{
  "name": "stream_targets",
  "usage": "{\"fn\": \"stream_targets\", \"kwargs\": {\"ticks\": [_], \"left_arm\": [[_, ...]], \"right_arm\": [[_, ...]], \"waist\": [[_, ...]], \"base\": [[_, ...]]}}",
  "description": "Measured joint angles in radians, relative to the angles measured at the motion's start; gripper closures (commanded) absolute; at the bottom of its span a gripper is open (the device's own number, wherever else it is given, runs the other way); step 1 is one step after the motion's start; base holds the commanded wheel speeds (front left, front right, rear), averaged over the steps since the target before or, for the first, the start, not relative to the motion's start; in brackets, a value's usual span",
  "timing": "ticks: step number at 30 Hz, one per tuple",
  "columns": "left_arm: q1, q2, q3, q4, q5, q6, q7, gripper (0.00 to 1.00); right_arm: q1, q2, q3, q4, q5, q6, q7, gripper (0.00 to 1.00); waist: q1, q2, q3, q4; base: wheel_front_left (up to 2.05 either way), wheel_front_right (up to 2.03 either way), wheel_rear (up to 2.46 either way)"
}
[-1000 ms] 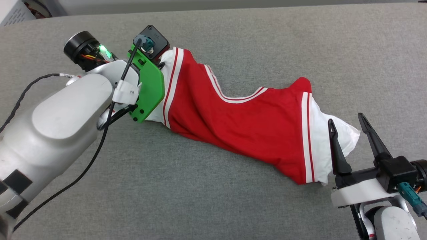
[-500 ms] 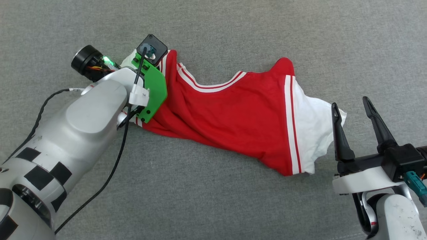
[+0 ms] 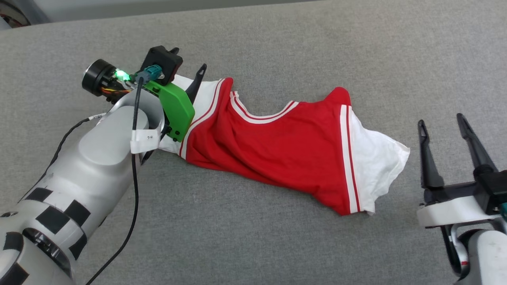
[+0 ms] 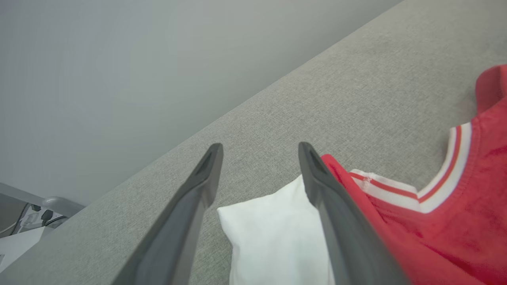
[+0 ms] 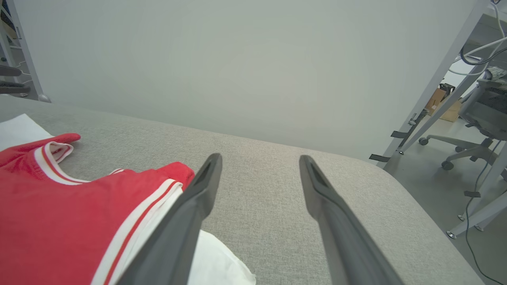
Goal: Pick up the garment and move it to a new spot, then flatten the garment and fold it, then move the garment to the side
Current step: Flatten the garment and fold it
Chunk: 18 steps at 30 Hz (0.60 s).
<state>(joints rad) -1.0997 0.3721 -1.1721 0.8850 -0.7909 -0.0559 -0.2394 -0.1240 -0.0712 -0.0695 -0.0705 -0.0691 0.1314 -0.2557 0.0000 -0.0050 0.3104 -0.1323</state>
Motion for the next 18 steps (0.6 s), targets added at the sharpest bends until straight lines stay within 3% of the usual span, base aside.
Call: {"fn": "stream_targets", "kwargs": {"ticks": [3,6,7,10,18], "left_arm": [[0.034,0.027,0.067,-0.072,0.0,0.062,-0.016,0.0],[0.096,0.078,0.181,-0.229,0.031,0.144,-0.017,0.0],[0.171,0.116,0.258,-0.34,0.076,0.202,-0.017,0.0],[0.312,0.153,0.35,-0.472,0.122,0.267,-0.017,0.0],[0.641,0.16,0.532,-0.724,0.241,0.401,-0.017,0.0]], "right_arm": [[0.0,-0.043,-0.029,-0.002,0.0,0.0,0.0,0.0],[-0.003,-0.087,-0.043,0.002,0.006,0.0,0.0,0.0],[-0.008,-0.125,-0.04,0.017,0.021,0.0,0.002,0.0],[-0.033,-0.177,-0.03,0.025,0.052,0.0,0.033,0.0],[-0.093,-0.321,0.051,0.018,0.219,0.0,0.277,0.0]], "waist": [[0.0,0.0,-0.038,0.015],[0.0,0.0,-0.073,0.034],[0.0,0.0,-0.097,0.049],[0.0,0.0,-0.128,0.071],[0.0,0.0,-0.189,0.135]], "base": [[0.0,0.0,0.0],[0.0,0.0,0.0],[0.0,0.0,0.0],[0.0,0.0,0.0],[0.0,0.0,0.0]]}}
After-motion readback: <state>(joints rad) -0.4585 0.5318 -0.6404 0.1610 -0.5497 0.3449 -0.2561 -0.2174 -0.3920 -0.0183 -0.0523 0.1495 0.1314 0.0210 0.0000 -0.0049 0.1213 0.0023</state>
